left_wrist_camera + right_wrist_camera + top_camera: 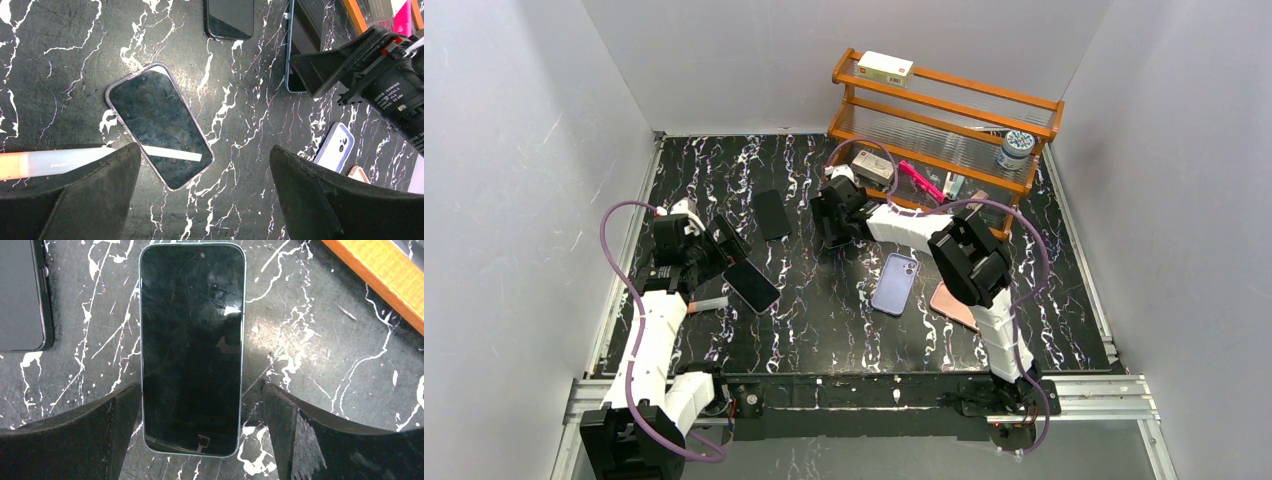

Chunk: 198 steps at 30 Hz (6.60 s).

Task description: Put the phone into the phone case

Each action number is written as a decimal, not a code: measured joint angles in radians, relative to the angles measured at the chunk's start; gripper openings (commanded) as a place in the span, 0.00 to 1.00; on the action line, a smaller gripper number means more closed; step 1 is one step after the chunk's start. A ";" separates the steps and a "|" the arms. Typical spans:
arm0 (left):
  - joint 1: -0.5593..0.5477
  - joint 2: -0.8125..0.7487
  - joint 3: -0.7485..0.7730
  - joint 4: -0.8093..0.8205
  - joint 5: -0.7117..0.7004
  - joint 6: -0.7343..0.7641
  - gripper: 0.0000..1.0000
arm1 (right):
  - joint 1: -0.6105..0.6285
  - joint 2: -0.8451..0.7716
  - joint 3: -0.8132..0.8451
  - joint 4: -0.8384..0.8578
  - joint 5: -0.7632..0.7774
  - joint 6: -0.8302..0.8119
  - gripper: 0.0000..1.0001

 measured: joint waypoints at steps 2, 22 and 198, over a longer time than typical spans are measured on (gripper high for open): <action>0.000 0.000 0.000 0.000 0.000 0.000 0.98 | 0.001 0.015 0.018 0.001 0.006 -0.004 0.98; -0.005 -0.003 0.000 0.000 0.000 0.000 0.98 | 0.014 0.091 0.114 -0.015 0.068 -0.049 0.91; -0.477 0.689 0.058 0.383 0.250 -0.190 0.40 | -0.106 -0.653 -0.907 0.248 -0.385 0.500 0.61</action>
